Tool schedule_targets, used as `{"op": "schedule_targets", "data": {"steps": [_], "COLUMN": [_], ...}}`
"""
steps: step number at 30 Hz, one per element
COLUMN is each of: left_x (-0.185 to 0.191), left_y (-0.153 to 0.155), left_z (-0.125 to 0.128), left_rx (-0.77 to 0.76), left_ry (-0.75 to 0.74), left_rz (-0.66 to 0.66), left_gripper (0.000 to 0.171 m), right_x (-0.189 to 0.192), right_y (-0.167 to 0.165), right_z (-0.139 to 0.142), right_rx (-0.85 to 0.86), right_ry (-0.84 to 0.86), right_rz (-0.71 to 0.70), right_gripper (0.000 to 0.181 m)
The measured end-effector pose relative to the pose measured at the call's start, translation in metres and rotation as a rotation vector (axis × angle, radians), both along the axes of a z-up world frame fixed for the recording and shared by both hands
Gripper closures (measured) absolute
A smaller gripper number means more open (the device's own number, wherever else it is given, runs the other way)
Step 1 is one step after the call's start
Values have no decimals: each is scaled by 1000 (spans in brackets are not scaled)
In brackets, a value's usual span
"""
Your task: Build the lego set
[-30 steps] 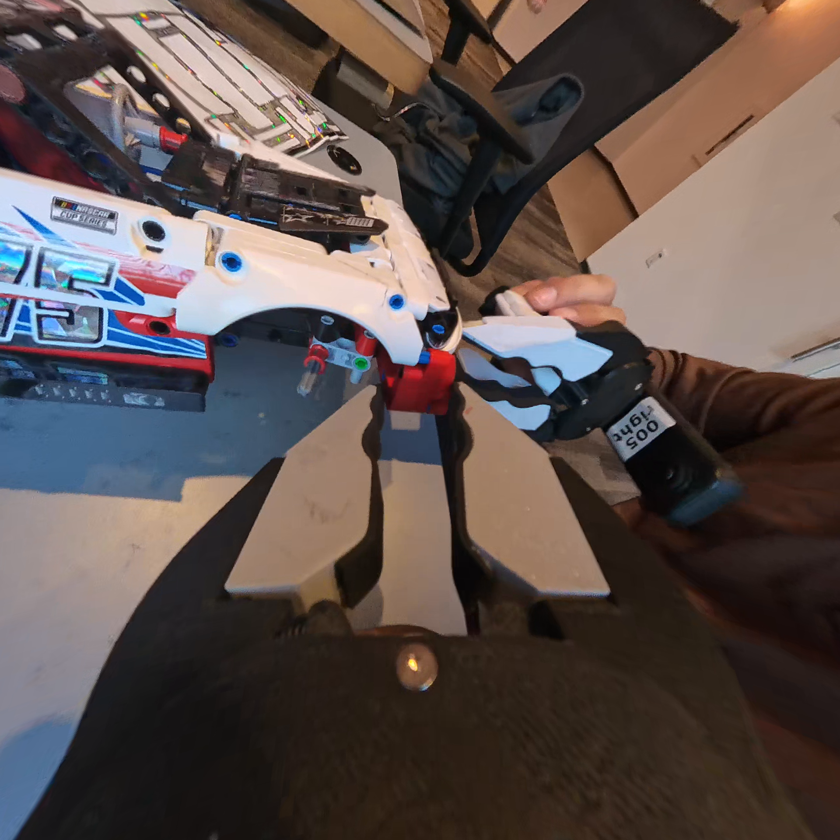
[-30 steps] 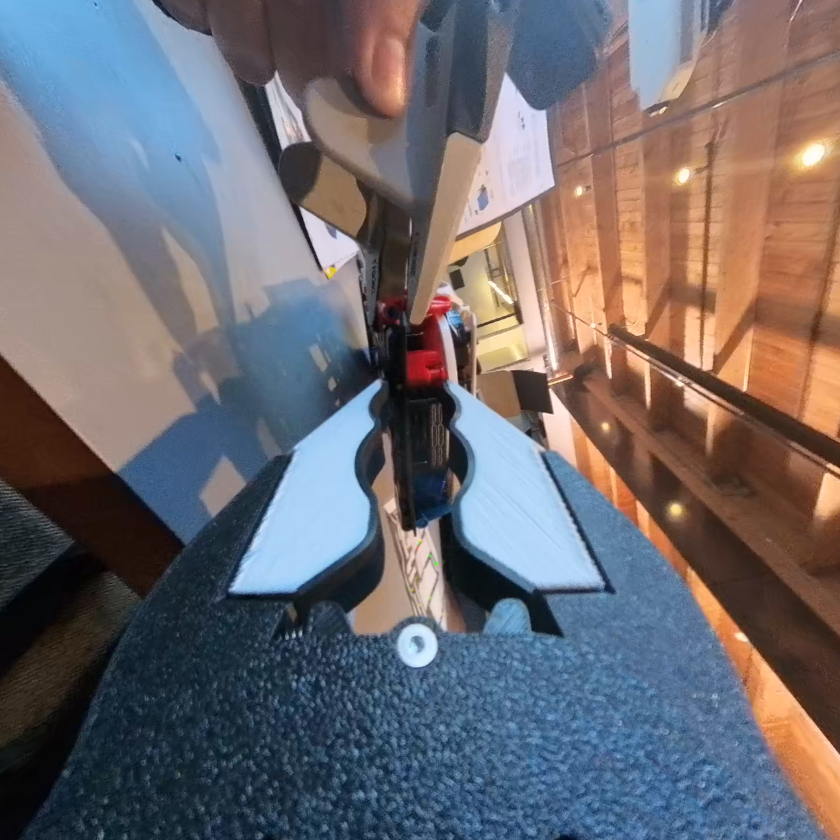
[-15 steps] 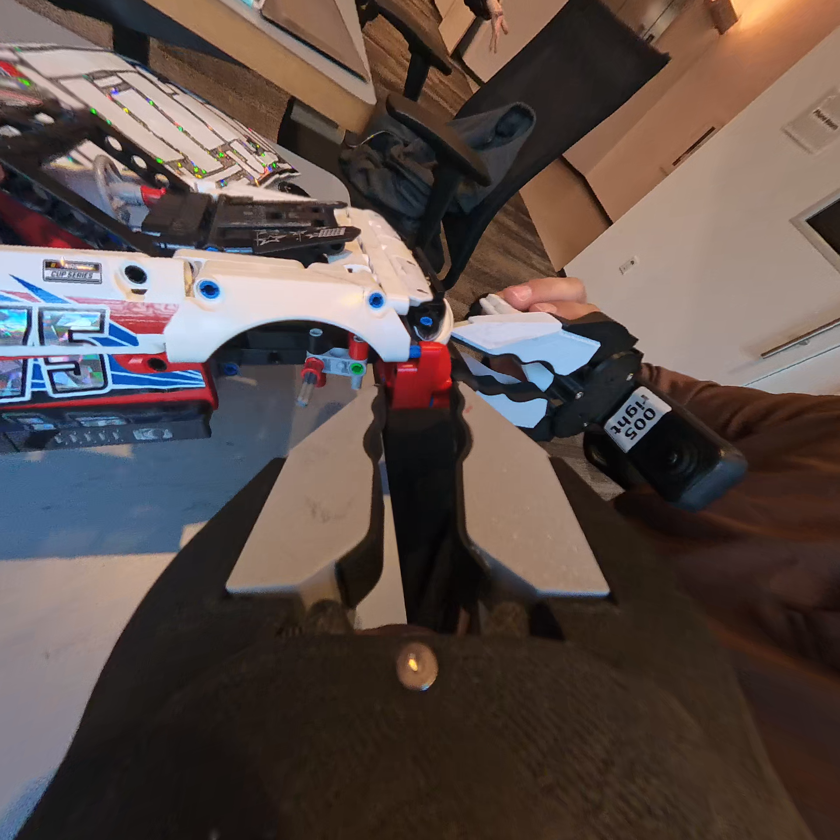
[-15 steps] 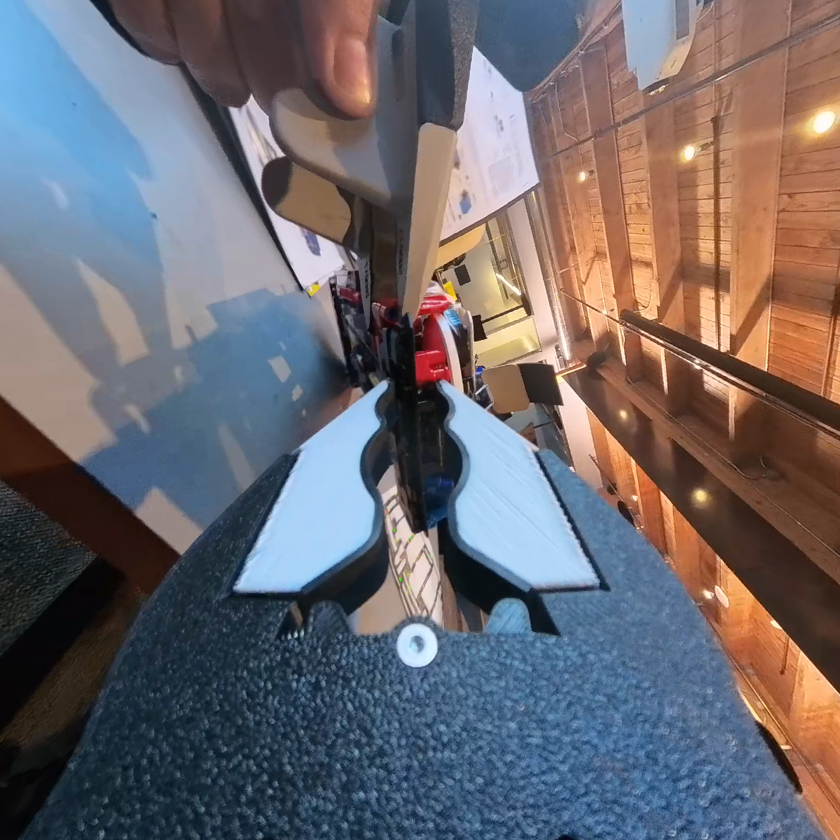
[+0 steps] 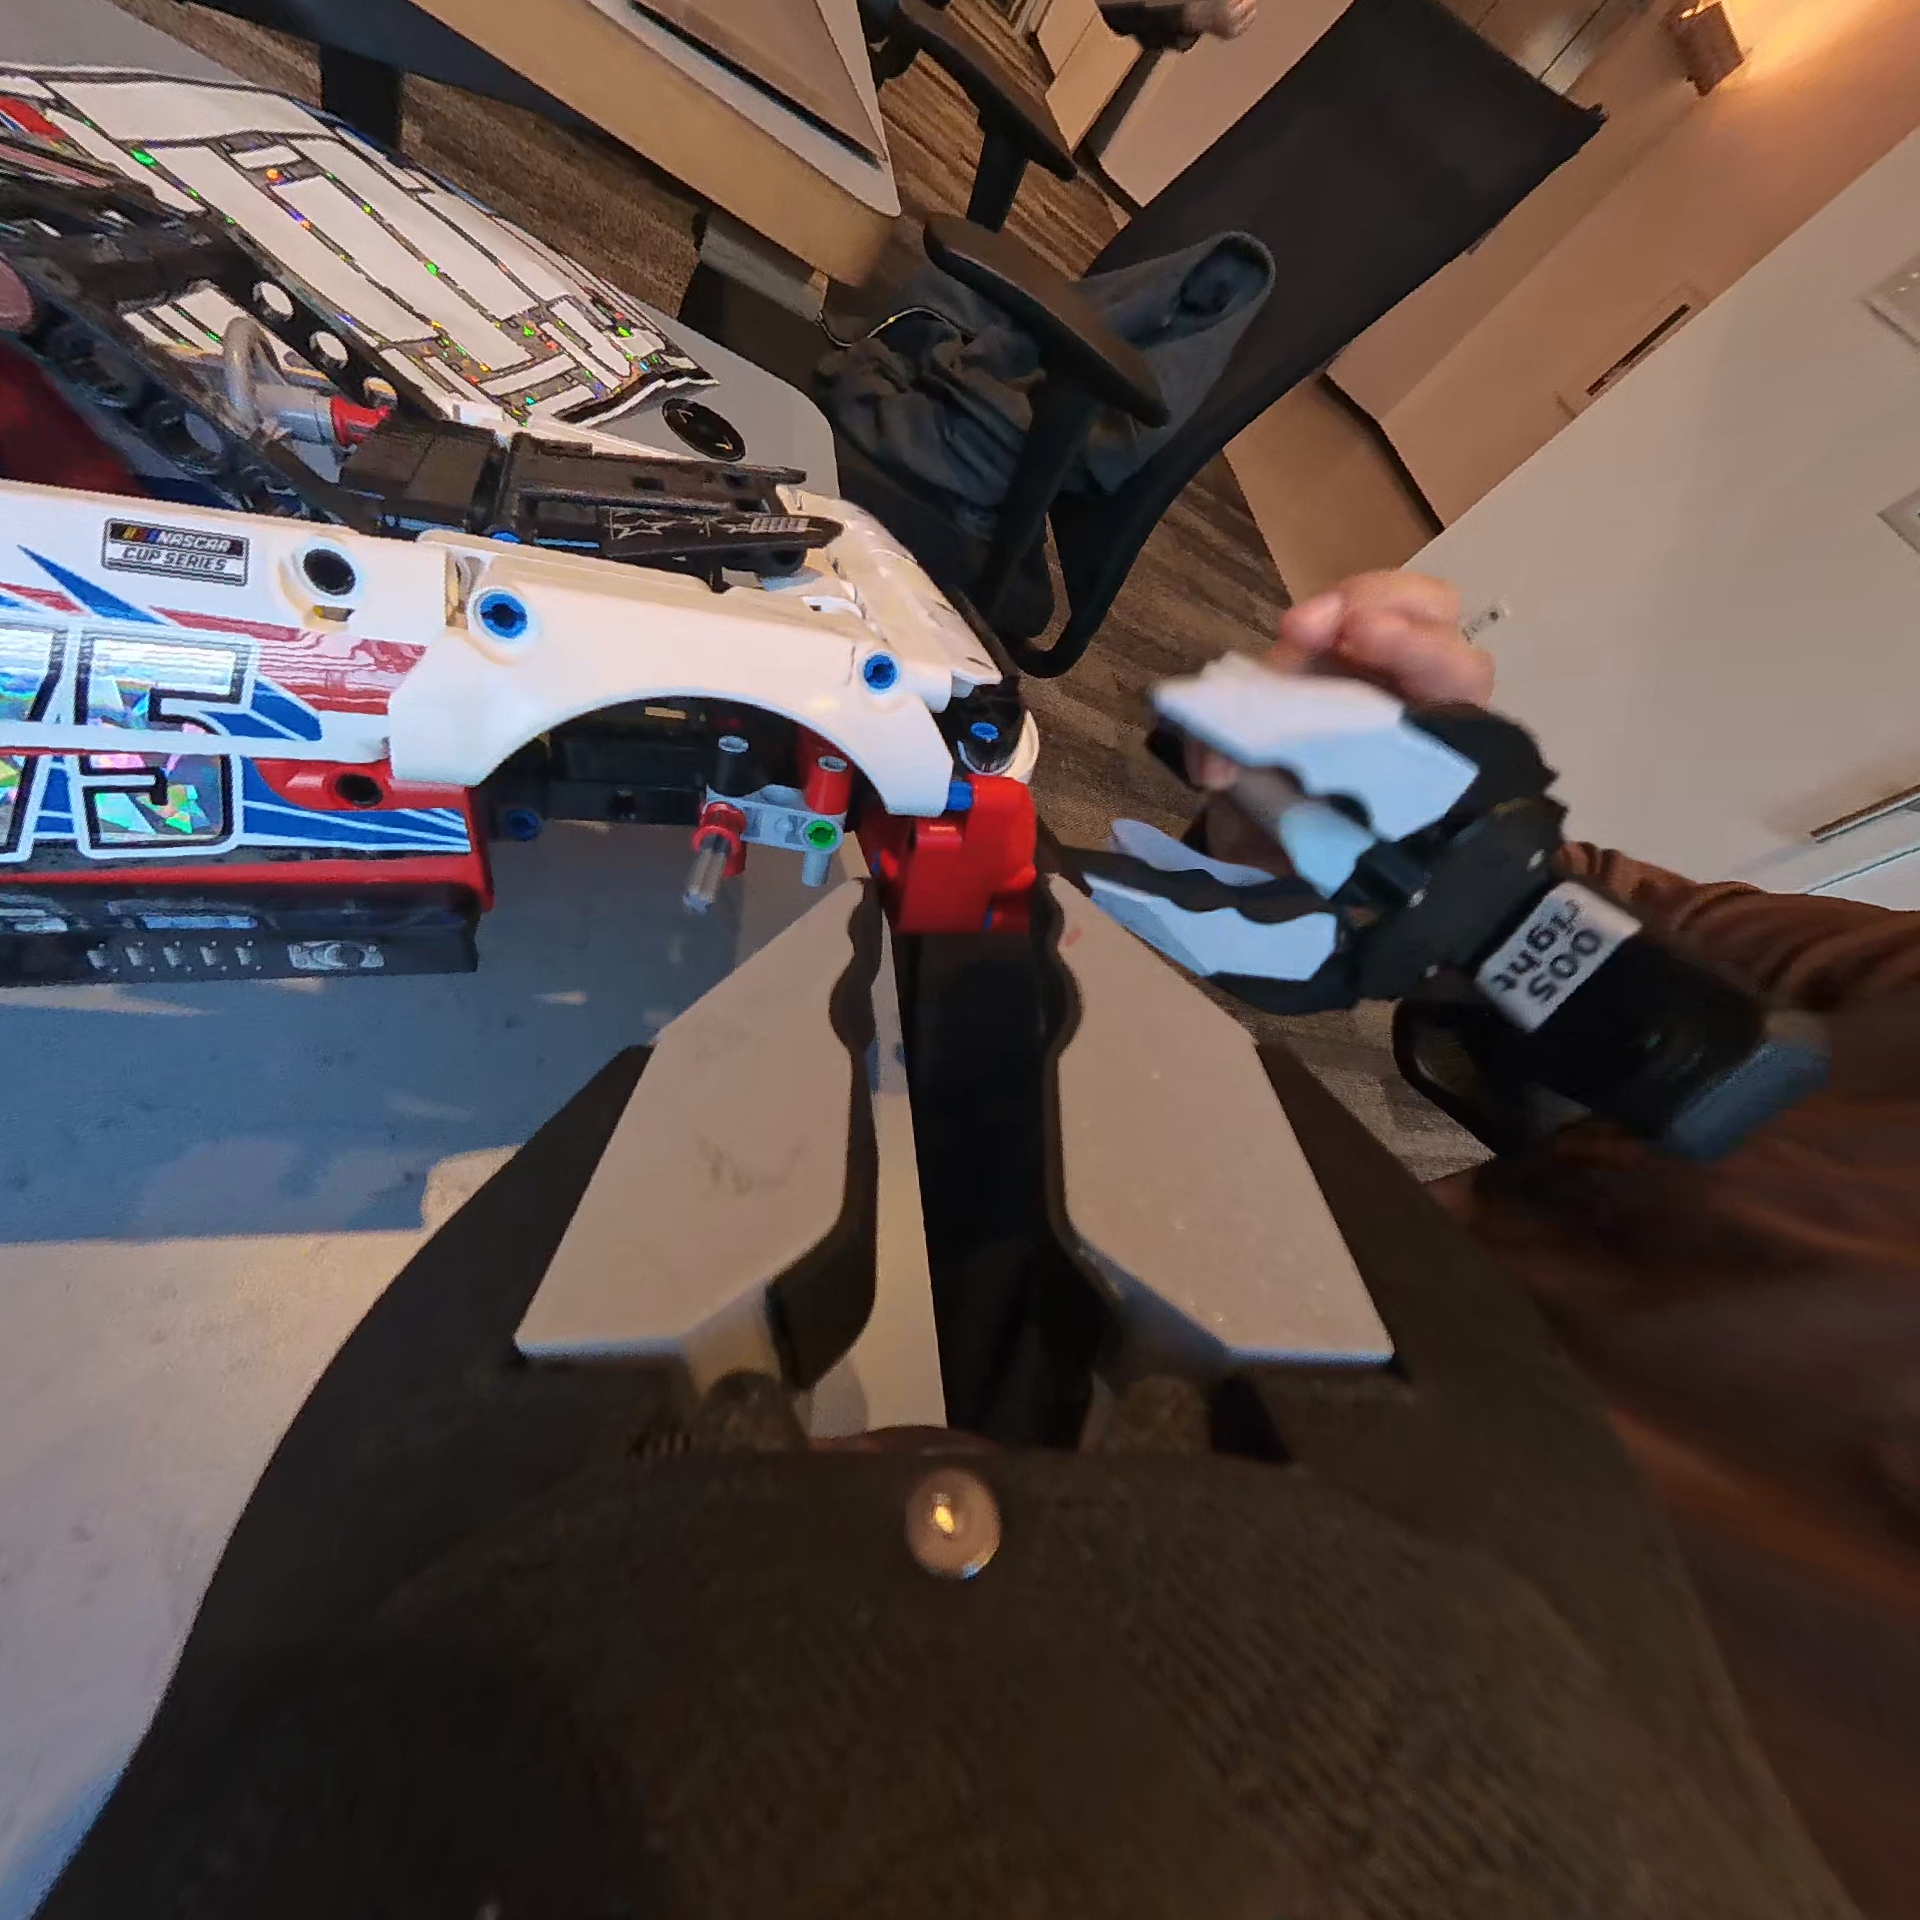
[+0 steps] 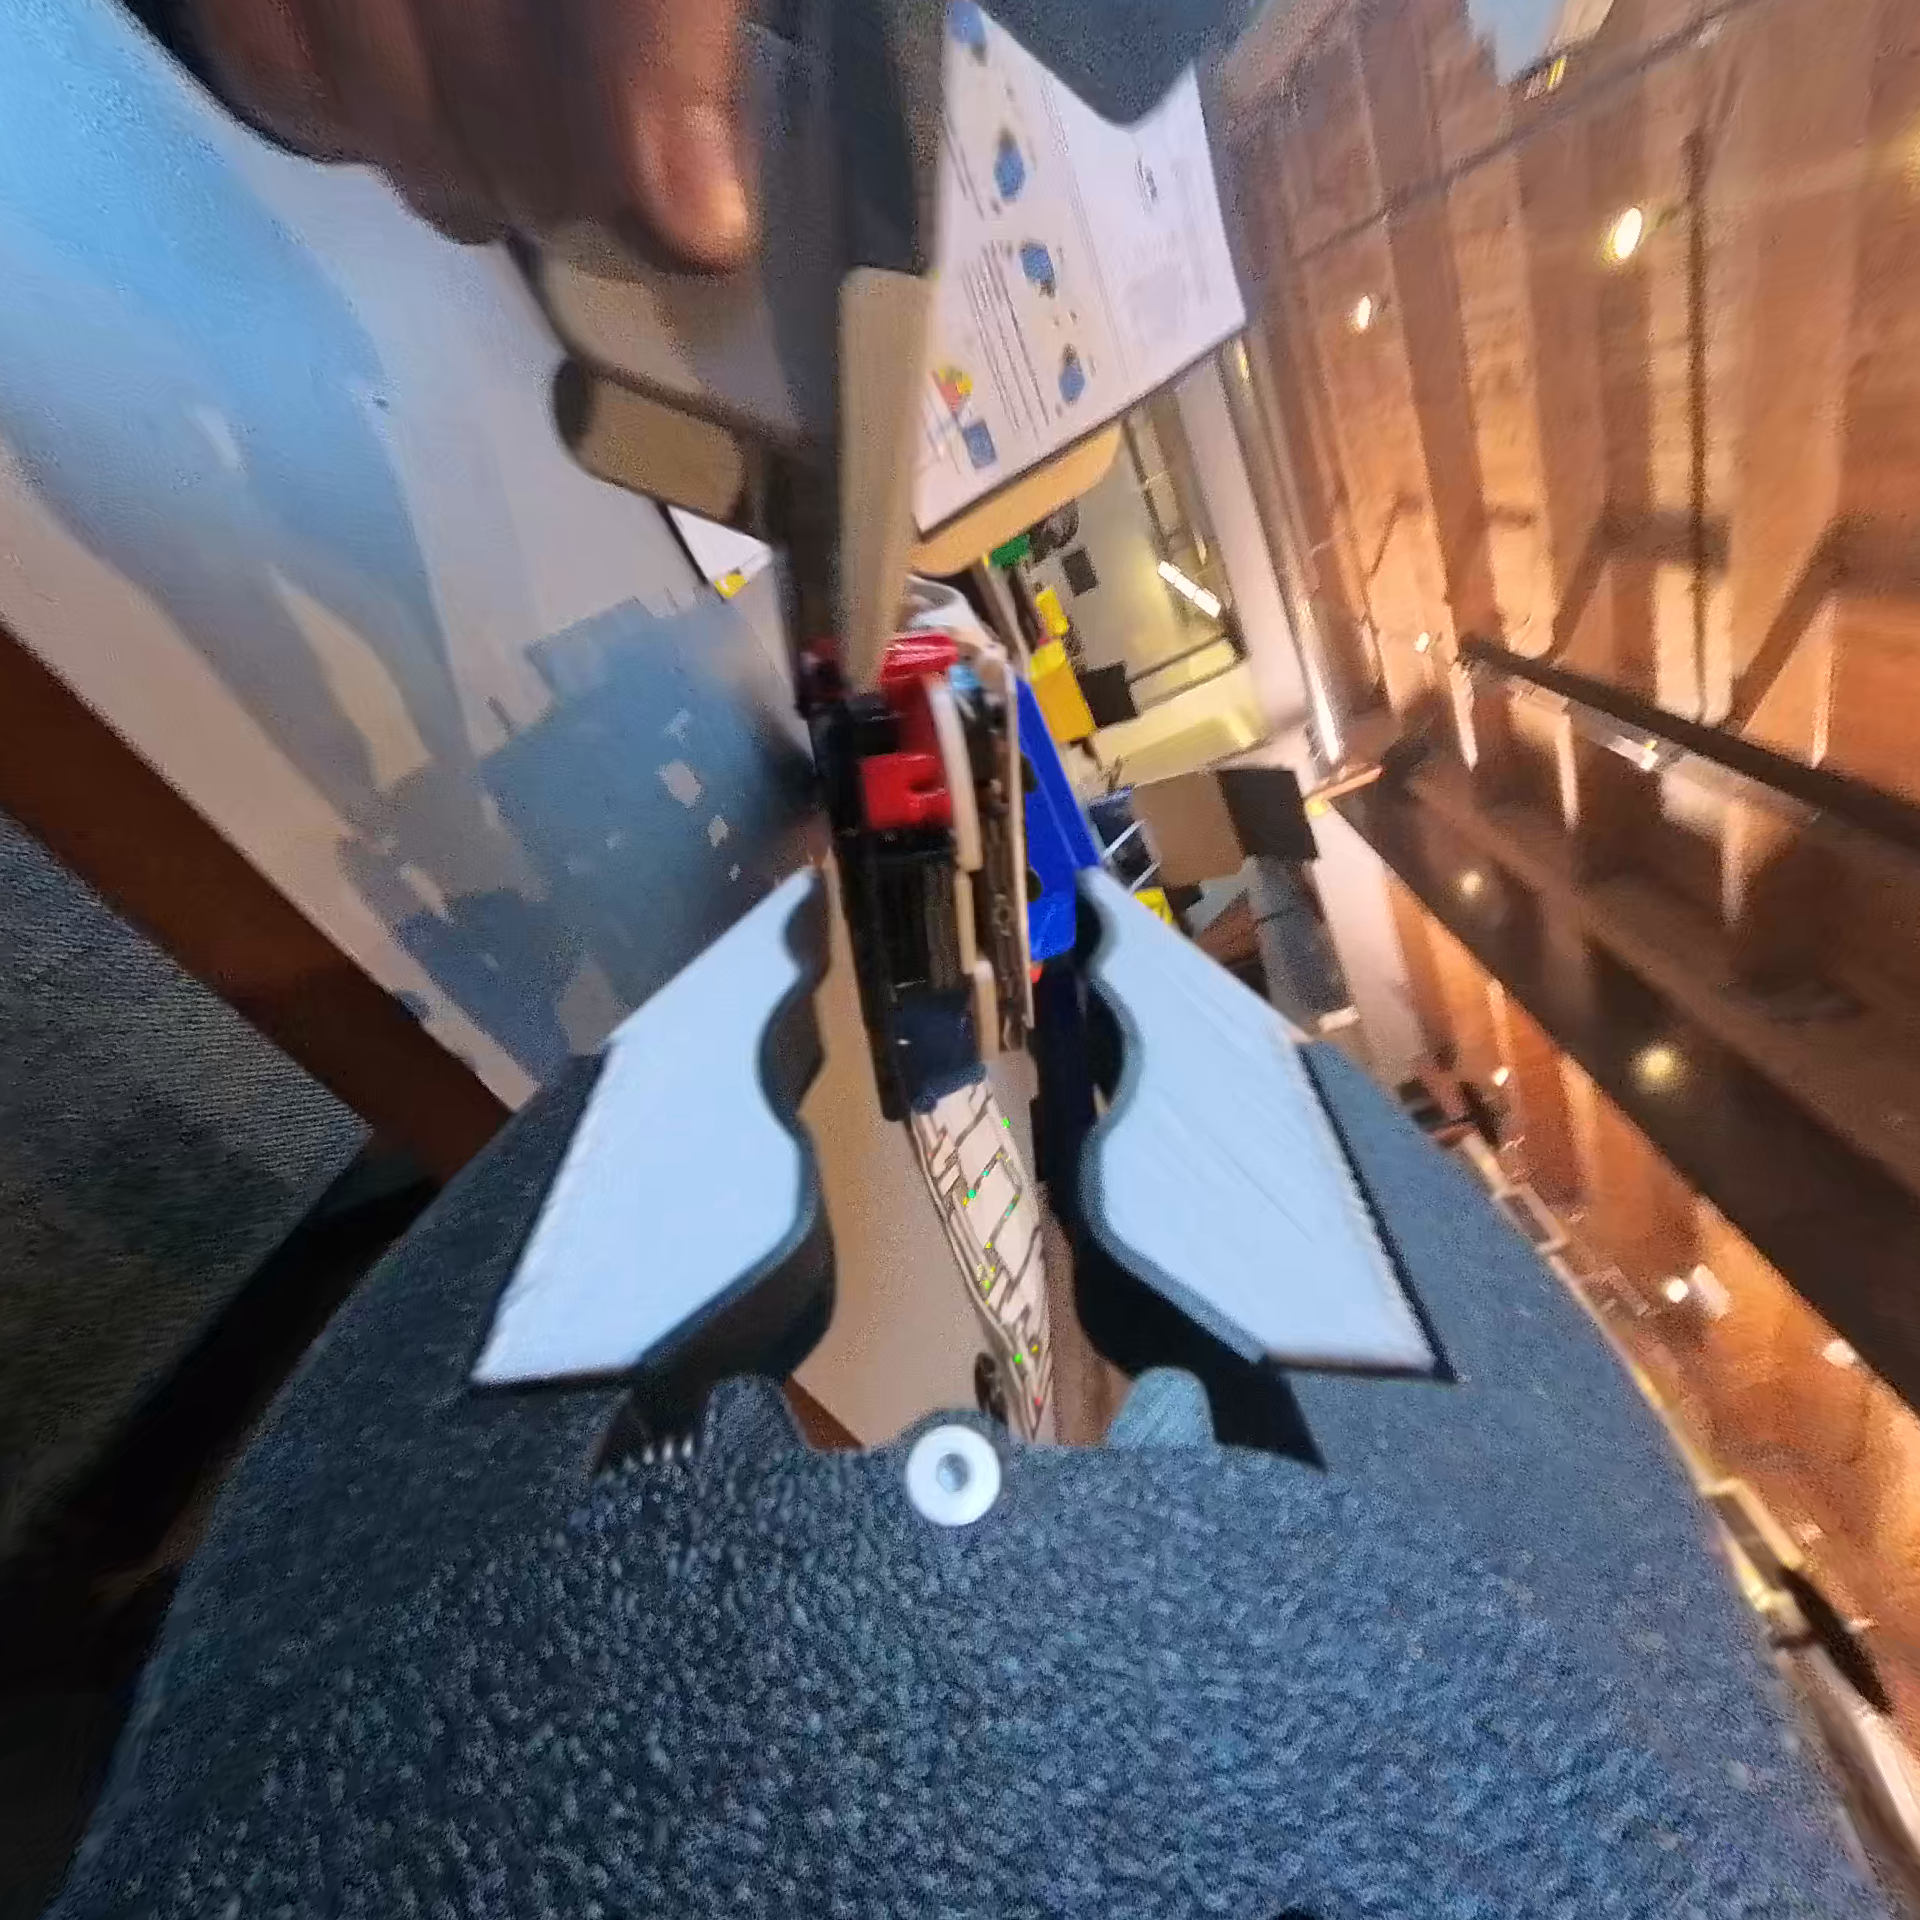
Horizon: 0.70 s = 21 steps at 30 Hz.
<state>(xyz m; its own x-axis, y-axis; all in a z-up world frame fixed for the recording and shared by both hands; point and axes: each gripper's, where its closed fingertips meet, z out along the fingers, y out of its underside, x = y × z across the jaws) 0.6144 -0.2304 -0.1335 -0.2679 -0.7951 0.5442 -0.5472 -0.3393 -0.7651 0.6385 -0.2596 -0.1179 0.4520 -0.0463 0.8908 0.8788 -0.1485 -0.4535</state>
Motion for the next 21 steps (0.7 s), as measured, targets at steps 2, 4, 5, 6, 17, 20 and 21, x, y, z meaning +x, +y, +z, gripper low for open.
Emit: {"op": "schedule_targets", "data": {"steps": [2,4,5,6,17,20,21], "left_x": [1,3,4,4,10,-4,-13], "left_y": [-2,-4,-4,-4,-4,-1,7], "left_z": [-3,-5,-5,-4,3,8,8], "left_rx": [8,15,15,17,30,39,57], "left_ry": [8,12,14,12,-8,-40,-37], "left_rz": [-3,-6,-7,-7,6,-17,-5], "left_gripper": [146,146,145,145,145,144,138], "right_x": [9,11,11,13,29,32,33], "right_y": [8,17,22,28,58,56,55], "right_z": [2,-2,-6,-10,-13,-15,-18], "right_rx": [-30,-60,-80,-100,-114,-103,-101], "right_ry": [30,2,-24,-55,-10,11,5], "right_rz": [-42,-52,-50,-50,-38,-46,-47], "right_gripper": [113,91,90,93,131,131,131]}}
